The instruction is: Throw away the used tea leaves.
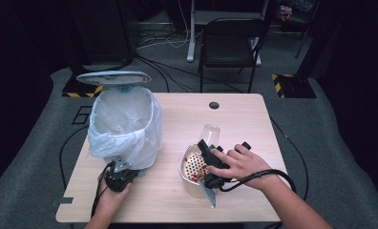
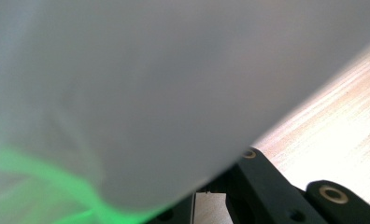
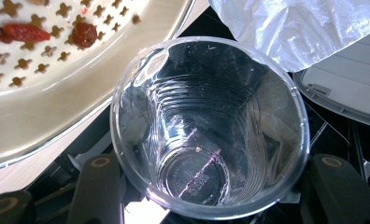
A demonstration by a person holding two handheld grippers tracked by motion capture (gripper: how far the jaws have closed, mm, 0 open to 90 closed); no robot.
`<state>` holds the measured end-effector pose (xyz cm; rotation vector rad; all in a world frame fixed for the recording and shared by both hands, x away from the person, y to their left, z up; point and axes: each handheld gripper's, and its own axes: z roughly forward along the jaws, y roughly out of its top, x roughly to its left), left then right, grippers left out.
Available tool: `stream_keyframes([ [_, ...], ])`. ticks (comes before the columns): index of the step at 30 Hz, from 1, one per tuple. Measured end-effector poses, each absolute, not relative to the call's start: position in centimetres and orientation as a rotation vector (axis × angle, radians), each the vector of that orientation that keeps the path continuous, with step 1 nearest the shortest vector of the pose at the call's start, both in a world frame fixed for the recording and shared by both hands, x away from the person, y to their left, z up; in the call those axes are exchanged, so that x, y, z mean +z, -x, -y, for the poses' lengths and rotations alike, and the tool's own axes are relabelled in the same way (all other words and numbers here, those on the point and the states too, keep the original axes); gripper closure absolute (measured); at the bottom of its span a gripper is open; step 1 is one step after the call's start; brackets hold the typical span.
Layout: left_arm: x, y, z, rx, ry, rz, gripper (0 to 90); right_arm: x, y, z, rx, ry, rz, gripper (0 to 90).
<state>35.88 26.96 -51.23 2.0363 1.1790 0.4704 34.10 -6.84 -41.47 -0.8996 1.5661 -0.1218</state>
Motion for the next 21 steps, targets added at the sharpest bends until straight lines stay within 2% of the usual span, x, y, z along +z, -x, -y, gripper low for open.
stream_keyframes([
  [21,-51.12,-35.88,-27.04,0.46,-2.053,-1.176,90.0,-41.4,-33.86,6.76,-0.102,0.879,-1.571,43.3],
])
